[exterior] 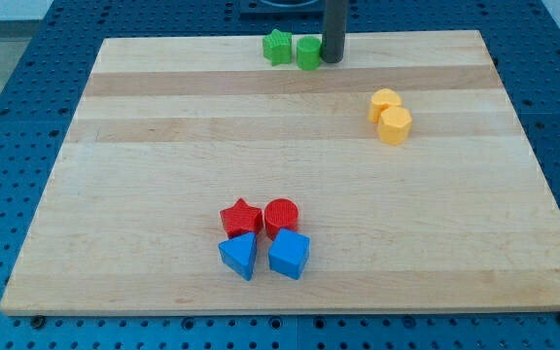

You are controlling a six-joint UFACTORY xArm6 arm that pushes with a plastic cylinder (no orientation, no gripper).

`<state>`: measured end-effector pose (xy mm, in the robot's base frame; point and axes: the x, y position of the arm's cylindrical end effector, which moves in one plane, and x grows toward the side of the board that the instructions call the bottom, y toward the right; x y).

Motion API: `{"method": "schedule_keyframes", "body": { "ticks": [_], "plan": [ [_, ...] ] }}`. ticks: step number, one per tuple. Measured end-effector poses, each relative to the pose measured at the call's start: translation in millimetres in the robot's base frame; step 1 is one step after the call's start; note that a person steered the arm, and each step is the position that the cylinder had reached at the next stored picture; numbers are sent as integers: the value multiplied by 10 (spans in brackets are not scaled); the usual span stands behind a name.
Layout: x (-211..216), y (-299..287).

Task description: Separate the yellow blocks

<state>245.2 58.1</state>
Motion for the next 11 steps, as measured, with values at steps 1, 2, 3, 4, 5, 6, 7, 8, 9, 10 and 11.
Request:
{"method": "schedule_keyframes", "body": {
  "ticks": [1,2,3,4,5,6,7,8,9,10,11],
  "plan": [
    [2,76],
    [123,393],
    [404,689],
    [712,917],
    [975,1005],
    [1154,931],
    [1247,711],
    [1286,445],
    [1284,174],
    [1175,-52],
    [995,-141]
  ]
}}
